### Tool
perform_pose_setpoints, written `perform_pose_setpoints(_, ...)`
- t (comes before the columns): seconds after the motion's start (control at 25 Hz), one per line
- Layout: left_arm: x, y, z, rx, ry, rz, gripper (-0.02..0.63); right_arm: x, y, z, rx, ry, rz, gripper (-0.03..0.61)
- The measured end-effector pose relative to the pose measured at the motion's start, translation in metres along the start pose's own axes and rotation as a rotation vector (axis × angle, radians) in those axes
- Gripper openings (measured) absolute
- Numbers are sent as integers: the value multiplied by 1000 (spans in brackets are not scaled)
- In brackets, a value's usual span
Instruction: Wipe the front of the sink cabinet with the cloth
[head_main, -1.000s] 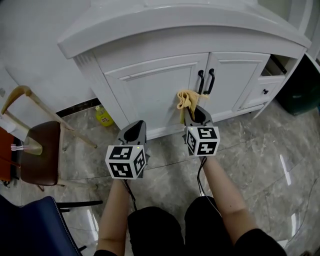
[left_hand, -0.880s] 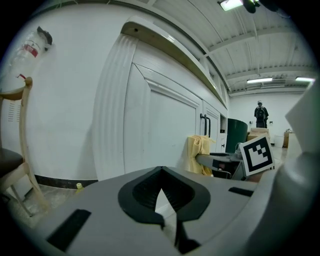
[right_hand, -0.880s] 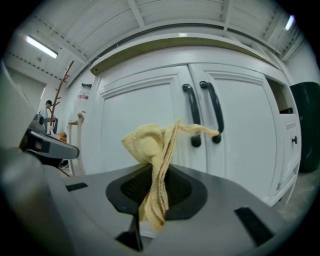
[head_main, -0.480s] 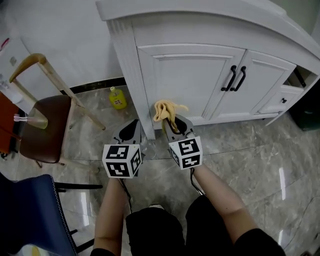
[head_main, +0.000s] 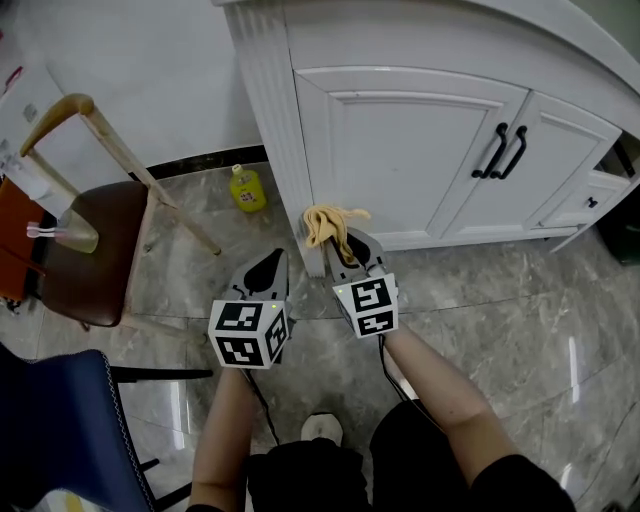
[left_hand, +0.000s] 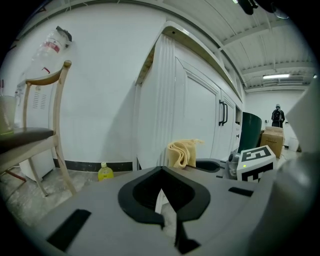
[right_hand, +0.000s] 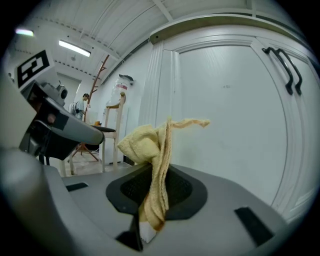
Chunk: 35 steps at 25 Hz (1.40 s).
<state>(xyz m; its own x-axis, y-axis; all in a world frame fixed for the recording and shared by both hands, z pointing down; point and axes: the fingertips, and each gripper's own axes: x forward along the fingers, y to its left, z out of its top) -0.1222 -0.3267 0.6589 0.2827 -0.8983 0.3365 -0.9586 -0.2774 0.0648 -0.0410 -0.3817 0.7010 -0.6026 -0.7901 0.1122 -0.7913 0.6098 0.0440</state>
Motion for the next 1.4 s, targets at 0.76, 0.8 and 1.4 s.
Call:
perform_pose_setpoints(0.76, 60, -92, -7, 98, -4, -177, 14, -83, -164, -21, 110, -43, -330, 78)
perform_pose_setpoints(0.8, 63, -99, -8, 110, -4, -189, 14, -90, -174, -21, 119, -45, -356, 78)
perform_pose_setpoints(1.4, 53, -71, -40, 109, 17, -82, 14, -77, -120, -33, 22, -8, -191, 80)
